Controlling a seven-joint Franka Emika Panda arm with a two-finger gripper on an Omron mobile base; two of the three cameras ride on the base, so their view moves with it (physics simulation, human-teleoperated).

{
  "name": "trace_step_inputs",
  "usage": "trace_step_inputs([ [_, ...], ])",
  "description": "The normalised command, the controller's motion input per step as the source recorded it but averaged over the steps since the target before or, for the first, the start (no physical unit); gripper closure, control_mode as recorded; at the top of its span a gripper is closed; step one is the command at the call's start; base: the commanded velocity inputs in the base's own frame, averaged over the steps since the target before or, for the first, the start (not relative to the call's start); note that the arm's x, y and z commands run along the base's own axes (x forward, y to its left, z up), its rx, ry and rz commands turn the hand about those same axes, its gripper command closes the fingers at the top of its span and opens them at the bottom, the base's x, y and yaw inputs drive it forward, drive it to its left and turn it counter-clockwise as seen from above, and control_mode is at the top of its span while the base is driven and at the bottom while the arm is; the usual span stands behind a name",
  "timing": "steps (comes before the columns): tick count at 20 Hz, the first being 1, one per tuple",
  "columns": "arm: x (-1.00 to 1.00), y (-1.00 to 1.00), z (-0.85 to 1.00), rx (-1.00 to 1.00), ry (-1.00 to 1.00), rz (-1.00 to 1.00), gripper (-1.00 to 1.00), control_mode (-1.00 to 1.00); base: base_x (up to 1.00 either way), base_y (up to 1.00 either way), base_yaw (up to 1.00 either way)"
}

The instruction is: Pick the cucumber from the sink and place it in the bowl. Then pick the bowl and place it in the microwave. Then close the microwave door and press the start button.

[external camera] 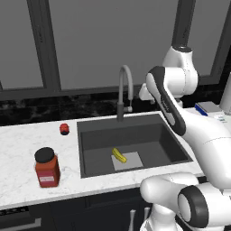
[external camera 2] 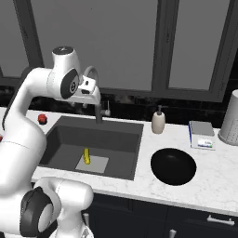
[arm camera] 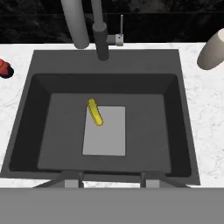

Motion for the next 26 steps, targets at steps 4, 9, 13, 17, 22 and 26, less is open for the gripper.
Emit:
trace_step_inputs([
  [4,-0.06,0.01,0.0,0.0,0.0,0.0,-1.0,-1.0,0.0,0.0,0.0],
  [9,-0.54,0.4,-0.39,-0.03,0.02,0.0,-1.0,-1.0,0.0,0.0,0.0],
  [13,-0.62,1.0,-0.47,-0.14,-0.02,0.0,-1.0,-1.0,0.0,0.0,0.0],
  [17,-0.13,0.84,-0.98,-0.12,0.16,0.0,-1.0,-1.0,0.0,0.0,0.0],
  [22,0.35,0.1,-1.0,-0.04,0.23,0.0,-1.0,-1.0,0.0,0.0,0.0],
  [26,0.69,0.0,-0.88,0.0,0.06,0.0,-1.0,-1.0,0.0,0.0,0.0],
])
